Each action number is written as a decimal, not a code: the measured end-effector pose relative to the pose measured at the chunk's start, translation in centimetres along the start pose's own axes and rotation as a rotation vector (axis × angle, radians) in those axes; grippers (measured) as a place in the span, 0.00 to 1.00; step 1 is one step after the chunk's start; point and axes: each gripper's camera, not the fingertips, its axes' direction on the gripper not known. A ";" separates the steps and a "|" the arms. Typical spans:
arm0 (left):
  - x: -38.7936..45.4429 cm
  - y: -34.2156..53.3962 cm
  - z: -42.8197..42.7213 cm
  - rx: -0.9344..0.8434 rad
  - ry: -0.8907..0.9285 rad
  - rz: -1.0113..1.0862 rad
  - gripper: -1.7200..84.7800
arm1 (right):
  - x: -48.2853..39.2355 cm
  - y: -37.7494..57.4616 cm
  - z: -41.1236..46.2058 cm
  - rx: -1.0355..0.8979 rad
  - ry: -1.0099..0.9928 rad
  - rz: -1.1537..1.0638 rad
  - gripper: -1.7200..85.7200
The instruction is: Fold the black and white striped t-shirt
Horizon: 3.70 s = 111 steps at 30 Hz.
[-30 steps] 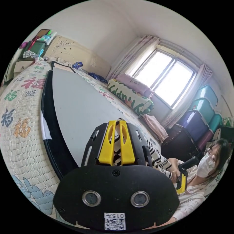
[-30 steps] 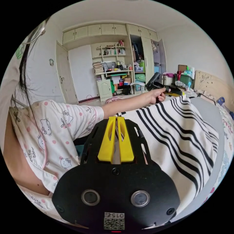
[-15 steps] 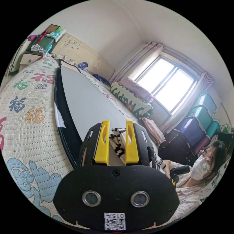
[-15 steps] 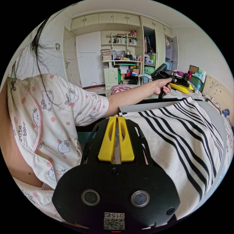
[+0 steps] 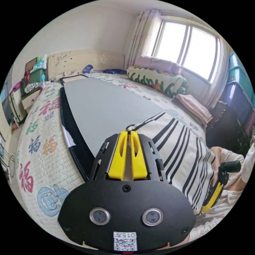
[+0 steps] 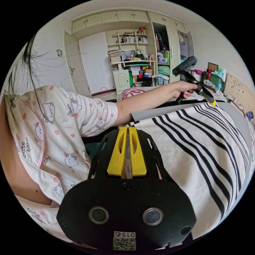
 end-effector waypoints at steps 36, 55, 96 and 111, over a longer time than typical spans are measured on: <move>5.6 3.6 7.8 -0.053 0.071 -0.047 0.05 | 12.2 0.2 6.1 -0.350 0.555 0.117 0.01; 18.1 7.1 14.2 -0.094 -0.406 0.192 0.05 | 1.6 -6.4 11.9 -0.471 0.618 0.111 0.01; -4.2 7.6 5.0 0.008 0.212 -0.430 0.18 | -1.8 -21.9 -12.1 0.185 0.250 0.947 0.14; -12.7 5.9 12.7 -0.095 0.255 -0.399 0.15 | -0.5 -33.7 -1.0 0.022 0.301 1.029 0.09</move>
